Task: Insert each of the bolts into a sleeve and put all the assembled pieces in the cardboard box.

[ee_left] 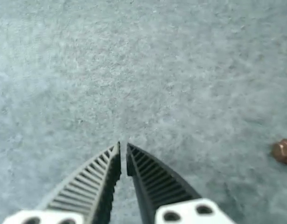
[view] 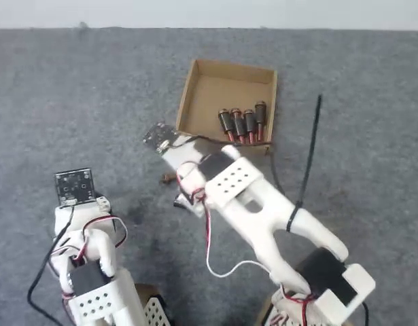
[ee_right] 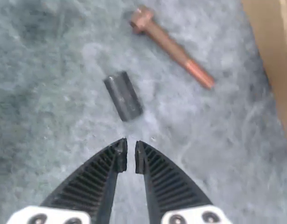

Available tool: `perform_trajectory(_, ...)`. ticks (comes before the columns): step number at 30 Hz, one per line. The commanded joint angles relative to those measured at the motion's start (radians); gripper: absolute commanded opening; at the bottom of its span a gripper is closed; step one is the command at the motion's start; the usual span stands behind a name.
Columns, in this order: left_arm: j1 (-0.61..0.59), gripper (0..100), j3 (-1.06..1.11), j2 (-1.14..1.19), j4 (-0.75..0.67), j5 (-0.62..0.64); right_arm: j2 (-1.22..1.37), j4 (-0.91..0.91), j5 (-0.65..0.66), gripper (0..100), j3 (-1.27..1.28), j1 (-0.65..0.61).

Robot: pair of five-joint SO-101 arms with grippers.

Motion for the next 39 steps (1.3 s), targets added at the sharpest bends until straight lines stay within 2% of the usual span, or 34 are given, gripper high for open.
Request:
perform_trajectory(1, -0.006, 2, -0.028, -0.009, -0.025, 0.029, -0.065, -0.064, 0.017, 1.0, 0.011, -0.028)
perform_trajectory(10, -0.005, 2, -0.054, 0.020, -0.009, 0.029, -0.064, -0.168, 0.075, 1.1, 0.066, -0.096)
perform_trajectory(13, -0.002, 2, -0.094, 0.149, -0.046, 0.028, -0.064, -0.237, 0.083, 1.1, 0.098, -0.096)
perform_trajectory(20, -0.003, 2, -0.219, 0.621, -0.256, 0.028, -0.065, -0.326, 0.086, 1.2, 0.144, -0.091)
perform_trajectory(22, -0.005, 2, -0.262, 0.746, -0.310, 0.031, -0.065, -0.325, 0.089, 4.3, 0.144, -0.091)
perform_trajectory(26, -0.005, 2, -0.343, 0.939, -0.362, 0.032, -0.062, -0.317, 0.186, 13.1, 0.146, -0.087)
perform_trajectory(32, -0.005, 2, -0.430, 1.091, -0.365, 0.035, -0.041, -0.369, 0.203, 10.6, 0.146, -0.041)
perform_trajectory(36, -0.005, 2, -0.453, 1.128, -0.364, 0.035, 0.076, -0.390, 0.304, 10.6, 0.135, -0.042)
perform_trajectory(39, -0.005, 2, -0.455, 1.132, -0.364, 0.035, 0.159, -0.400, 0.307, 10.6, 0.092, -0.038)
